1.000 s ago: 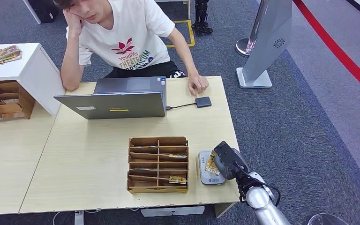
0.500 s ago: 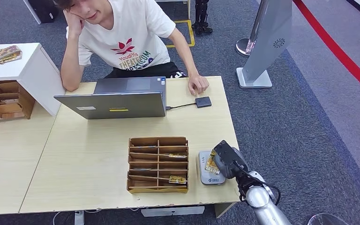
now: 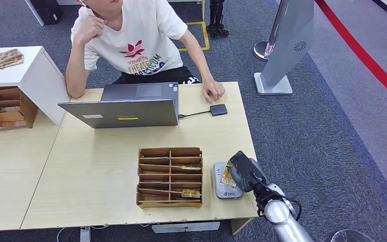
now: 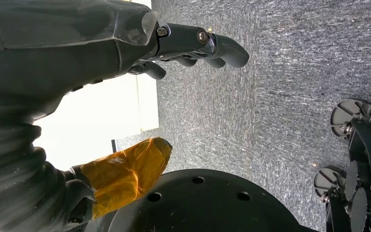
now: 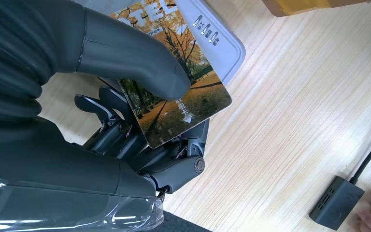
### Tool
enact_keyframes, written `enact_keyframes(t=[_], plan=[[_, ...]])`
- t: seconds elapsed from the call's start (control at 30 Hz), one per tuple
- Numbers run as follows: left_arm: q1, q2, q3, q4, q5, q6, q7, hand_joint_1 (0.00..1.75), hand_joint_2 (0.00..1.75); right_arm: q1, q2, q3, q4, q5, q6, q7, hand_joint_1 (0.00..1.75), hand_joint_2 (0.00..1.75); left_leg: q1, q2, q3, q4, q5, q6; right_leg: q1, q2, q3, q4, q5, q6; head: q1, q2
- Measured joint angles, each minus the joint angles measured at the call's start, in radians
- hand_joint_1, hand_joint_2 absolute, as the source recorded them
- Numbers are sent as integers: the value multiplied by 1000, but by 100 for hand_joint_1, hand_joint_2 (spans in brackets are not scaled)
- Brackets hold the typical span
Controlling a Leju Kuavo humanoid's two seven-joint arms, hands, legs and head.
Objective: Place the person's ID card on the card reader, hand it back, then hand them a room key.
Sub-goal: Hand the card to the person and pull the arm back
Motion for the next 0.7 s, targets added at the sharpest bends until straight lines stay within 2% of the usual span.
enact_keyframes(t=[0.7], plan=[[0,2,0,0,0,0,0,0,175,0,0,0,0,0,0,0,175,175,0,0,0,0,0,0,0,0,0,0,0,0,0,0]])
